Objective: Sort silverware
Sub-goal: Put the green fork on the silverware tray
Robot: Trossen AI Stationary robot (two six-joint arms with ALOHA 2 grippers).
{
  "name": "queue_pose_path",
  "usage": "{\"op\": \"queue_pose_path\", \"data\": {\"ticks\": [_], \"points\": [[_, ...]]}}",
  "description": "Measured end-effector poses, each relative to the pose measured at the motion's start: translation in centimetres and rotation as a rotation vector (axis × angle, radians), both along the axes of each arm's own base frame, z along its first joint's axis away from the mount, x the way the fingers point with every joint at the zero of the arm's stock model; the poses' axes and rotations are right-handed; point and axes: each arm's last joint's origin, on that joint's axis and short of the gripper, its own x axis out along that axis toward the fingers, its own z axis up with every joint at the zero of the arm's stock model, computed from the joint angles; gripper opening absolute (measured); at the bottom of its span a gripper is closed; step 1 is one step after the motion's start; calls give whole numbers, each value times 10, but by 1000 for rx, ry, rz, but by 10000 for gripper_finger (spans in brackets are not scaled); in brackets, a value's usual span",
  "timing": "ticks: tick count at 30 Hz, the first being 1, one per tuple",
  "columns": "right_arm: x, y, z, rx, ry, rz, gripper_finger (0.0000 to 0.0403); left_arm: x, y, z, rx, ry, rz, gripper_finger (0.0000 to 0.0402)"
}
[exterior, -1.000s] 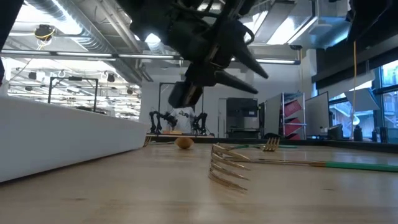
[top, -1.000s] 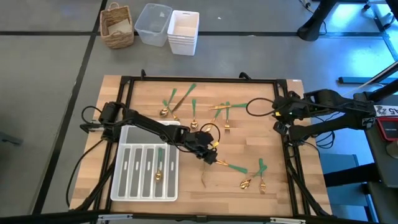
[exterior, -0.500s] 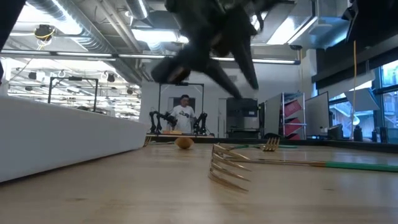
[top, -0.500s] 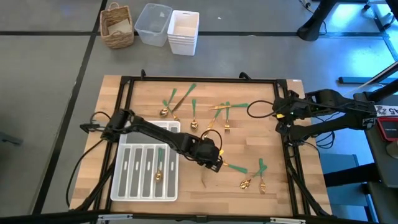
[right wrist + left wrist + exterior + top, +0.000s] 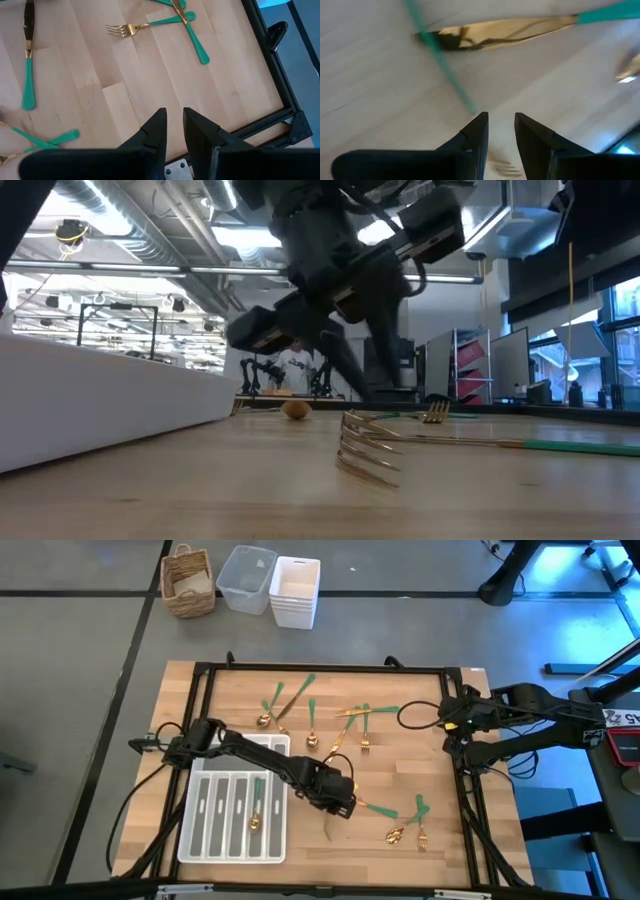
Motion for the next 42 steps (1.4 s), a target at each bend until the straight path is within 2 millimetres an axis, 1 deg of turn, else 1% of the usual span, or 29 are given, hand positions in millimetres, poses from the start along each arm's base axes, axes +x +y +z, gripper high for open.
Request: {"op": "queue_pose_path", "data": {"ticks": [4,7,10,12,15,19,27,42], "points": [[0,0,0,0,0,0,65,-7,1,-3,16,77,11,88],[0,0,0,1,-1,-1,65,-6,1,-3,16,72,13,88],[0,0,0,1,0,-1,65,-2,0,-4,8,31,15,88],[0,0,0,1,0,-1,65,0,0,-8,7,24,17,88],[0,0,0,1,0,-1,65,-3,0,-12,9,83,48,88],[0,0,0,1,-1,-1,65,-6,0,-14,22,110,65,88],[0,0,0,2,-3,-2,65,4,-2,-24,-9,53,75,88],[1,0,0,2,-4,-2,65,5,1,-20,-17,41,86,88]]}}
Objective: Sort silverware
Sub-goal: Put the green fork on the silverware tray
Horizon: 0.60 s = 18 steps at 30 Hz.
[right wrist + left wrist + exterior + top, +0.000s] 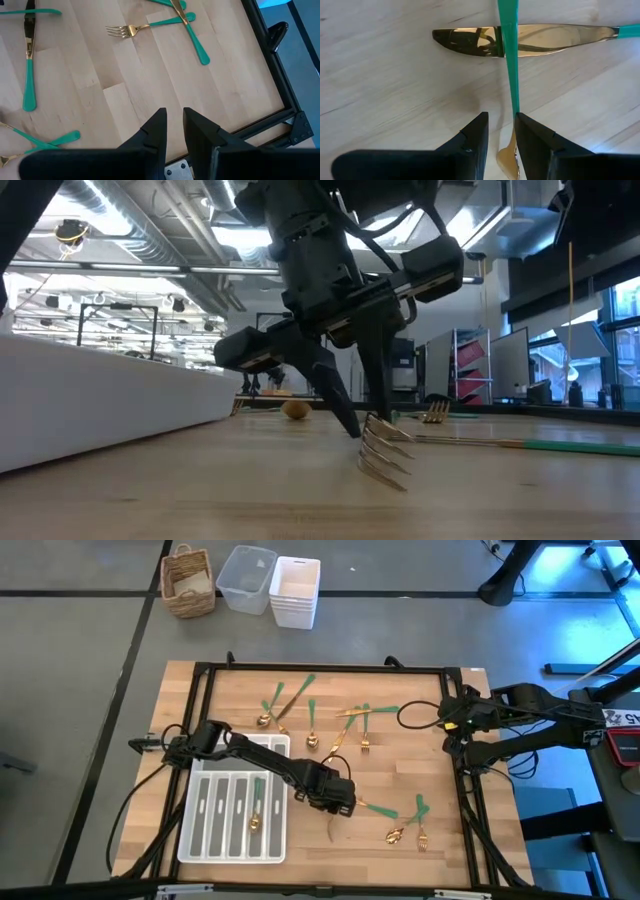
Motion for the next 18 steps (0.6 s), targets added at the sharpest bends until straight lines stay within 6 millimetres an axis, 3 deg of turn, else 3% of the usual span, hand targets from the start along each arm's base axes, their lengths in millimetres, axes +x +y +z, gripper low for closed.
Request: {"op": "queue_pose_path", "data": {"ticks": [9,18], "points": [[0,0,0,0,0,0,65,0,1,14,12,-46,16,88],[0,0,0,0,0,0,65,-2,-12,9,59,-64,32,88]]}}
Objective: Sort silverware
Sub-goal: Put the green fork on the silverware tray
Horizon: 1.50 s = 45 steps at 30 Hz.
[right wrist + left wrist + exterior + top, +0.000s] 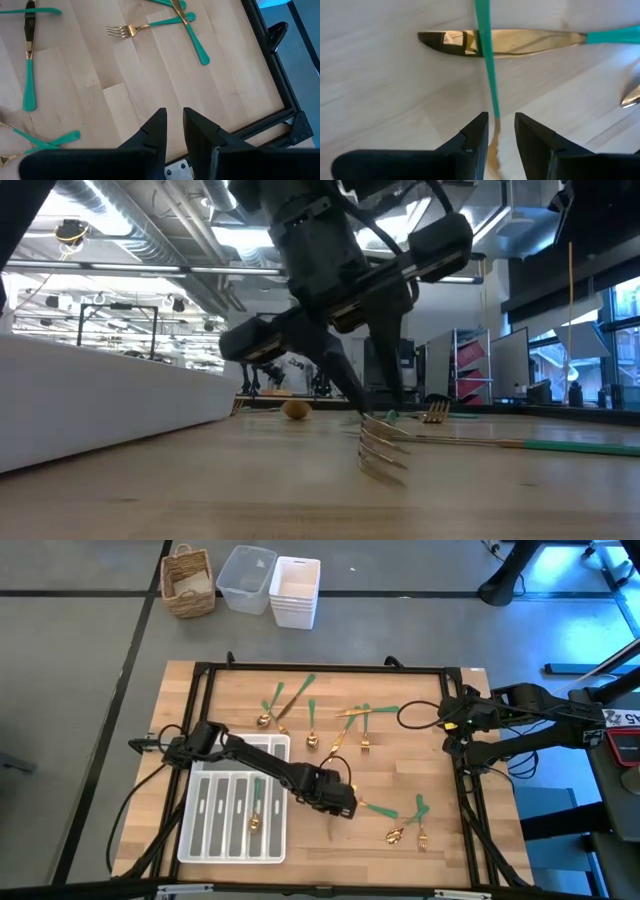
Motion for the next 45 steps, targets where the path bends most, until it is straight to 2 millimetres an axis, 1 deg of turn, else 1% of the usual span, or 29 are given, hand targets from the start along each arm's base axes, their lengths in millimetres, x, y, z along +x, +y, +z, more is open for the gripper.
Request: {"op": "queue_pose_path", "data": {"ticks": [4,13,16,19,22,25,26,29,32,34,36,37,41,45], "points": [[0,0,0,0,0,0,65,-2,-4,-1,12,5,-5,88],[0,0,0,0,-2,0,65,5,-12,-21,5,-8,-20,88],[0,0,0,2,-2,1,65,5,-12,-28,-25,25,-30,88],[0,0,0,2,-3,1,65,3,-8,-34,-61,86,5,86],[0,0,0,3,-3,2,65,3,-4,-35,-75,109,12,65],[0,0,0,9,-3,4,65,5,0,-34,-71,88,-12,21],[0,0,0,9,-3,4,65,6,2,-34,-71,80,-19,12],[0,0,0,9,-3,4,65,8,7,-34,-80,69,-30,12],[0,0,0,10,-3,4,65,9,13,-26,-93,49,-56,7],[0,0,0,10,-3,4,65,10,17,-17,-72,11,-66,5],[0,0,0,10,-3,4,65,8,22,-4,-44,-14,-79,5],[0,0,0,10,-3,4,65,7,24,7,-28,-41,-76,4],[0,0,0,10,-3,4,65,-3,30,60,39,-168,-72,3],[0,0,0,12,-3,5,65,-27,31,102,130,-206,-75,2]]}}
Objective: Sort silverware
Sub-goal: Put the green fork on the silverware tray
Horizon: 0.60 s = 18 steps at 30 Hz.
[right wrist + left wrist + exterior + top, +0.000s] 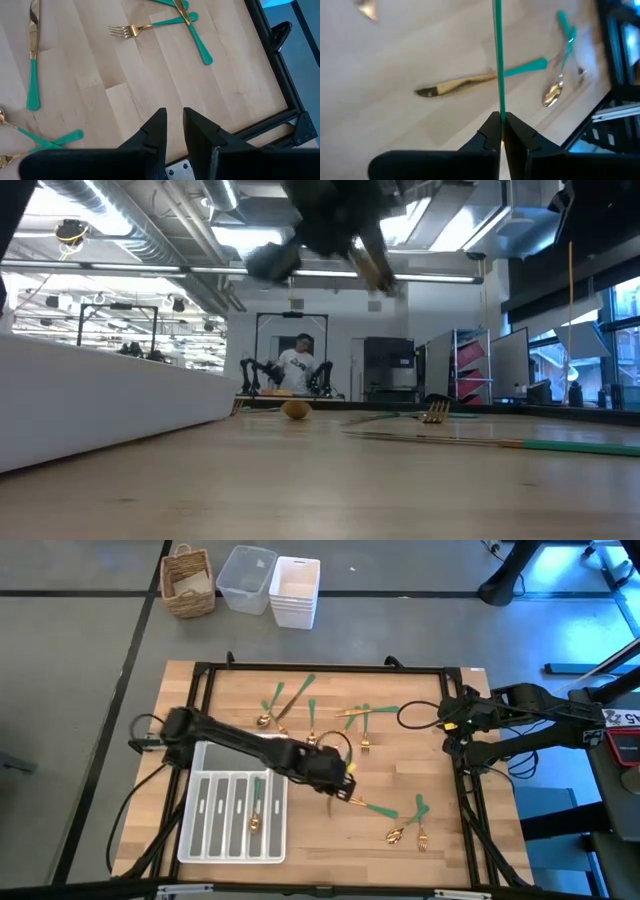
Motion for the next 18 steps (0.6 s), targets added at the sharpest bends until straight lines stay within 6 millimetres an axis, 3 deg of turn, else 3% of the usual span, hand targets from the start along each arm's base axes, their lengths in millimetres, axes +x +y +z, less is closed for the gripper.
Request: {"op": "queue_pose_path", "data": {"ticks": [4,9,12,18], "points": [[0,0,0,5,-1,2,65,-41,-4,47,69,-7,47,2],[0,0,0,14,-2,5,65,-95,-24,74,130,73,123,1],[0,0,0,16,-2,6,65,-125,-40,84,138,107,160,1],[4,1,2,36,-49,16,65,-170,-80,83,139,167,228,0]]}}
